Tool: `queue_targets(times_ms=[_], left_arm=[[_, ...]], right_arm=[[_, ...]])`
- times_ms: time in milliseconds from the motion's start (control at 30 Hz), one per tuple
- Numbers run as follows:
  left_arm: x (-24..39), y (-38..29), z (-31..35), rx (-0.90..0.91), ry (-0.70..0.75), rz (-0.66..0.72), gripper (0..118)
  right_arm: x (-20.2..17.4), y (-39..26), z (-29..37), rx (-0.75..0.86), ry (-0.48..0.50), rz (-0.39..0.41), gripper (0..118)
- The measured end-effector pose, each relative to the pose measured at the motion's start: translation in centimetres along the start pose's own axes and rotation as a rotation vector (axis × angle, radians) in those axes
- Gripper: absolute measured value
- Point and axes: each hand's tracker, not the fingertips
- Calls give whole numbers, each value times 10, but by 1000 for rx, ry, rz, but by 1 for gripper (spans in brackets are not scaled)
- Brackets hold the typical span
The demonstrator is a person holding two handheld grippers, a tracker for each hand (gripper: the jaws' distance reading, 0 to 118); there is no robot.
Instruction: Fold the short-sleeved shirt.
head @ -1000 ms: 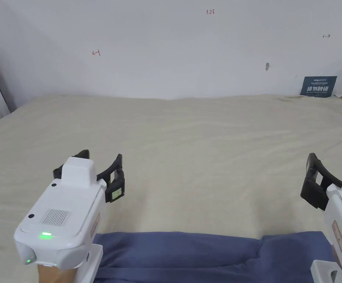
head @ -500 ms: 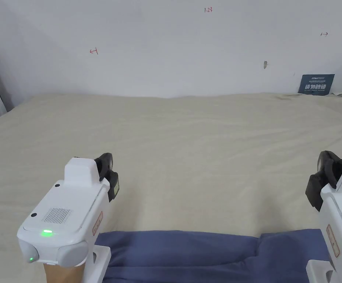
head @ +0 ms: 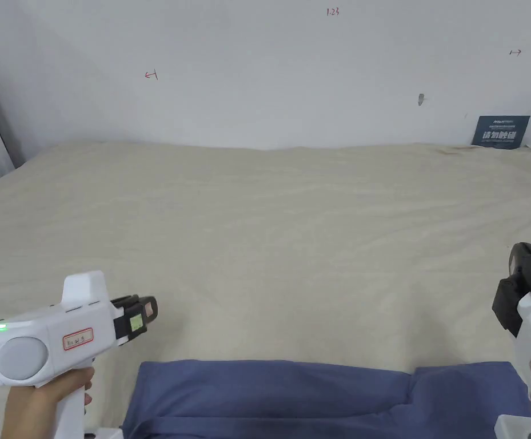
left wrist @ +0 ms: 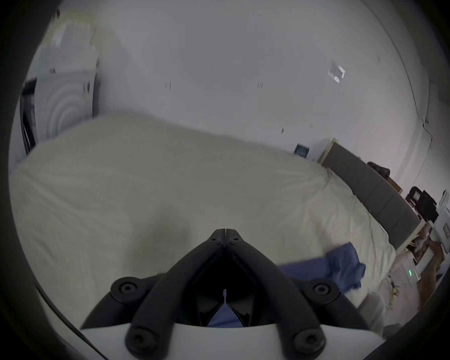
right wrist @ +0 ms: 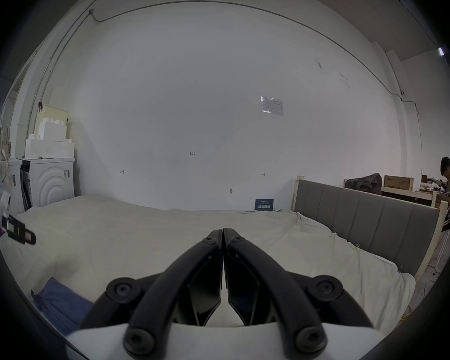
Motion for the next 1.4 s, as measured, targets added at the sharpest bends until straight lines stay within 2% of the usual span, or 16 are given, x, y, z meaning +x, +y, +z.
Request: queue_targets(times_ms=[200,333,500,567,633,767,833,1067,1267,1300,1333,1367,1400], left_arm=[[-50,-26,-18,-195,-18,79,0],[-78,-45,-29,-268,-32,151,0],[-92,-62,-42,-335,-55,173,0],[-92,-65,-45,-353,-68,184,9],[-96,-66,-51,-366,-66,202,23],[-99,-69,-61,-376,-59,210,76],[-100,-70,-67,-397,-55,212,82],[-94,-63,-77,-424,-84,199,82],[-72,-66,-89,-468,-120,156,76],[-69,-67,-89,-469,-111,125,71],[-68,-66,-90,-472,-97,109,60],[-67,-65,-90,-475,-85,99,37],[-68,-64,-89,-474,-78,90,22]], right_arm=[[-13,-2,-5,-28,6,9,1],[-20,-7,-10,-53,12,15,1],[-27,-14,-16,-83,27,22,1],[-31,-16,-17,-92,33,24,1],[-34,-16,-16,-101,38,25,1],[-37,-16,-14,-113,41,30,1],[-38,-16,-14,-118,40,31,1],[-25,-25,-20,-131,35,23,1],[-19,-31,-22,-140,34,22,1],[-18,-31,-22,-141,35,22,1],[-17,-32,-22,-141,35,21,1],[-16,-32,-22,-141,34,22,1],[-14,-33,-22,-142,33,21,1]])
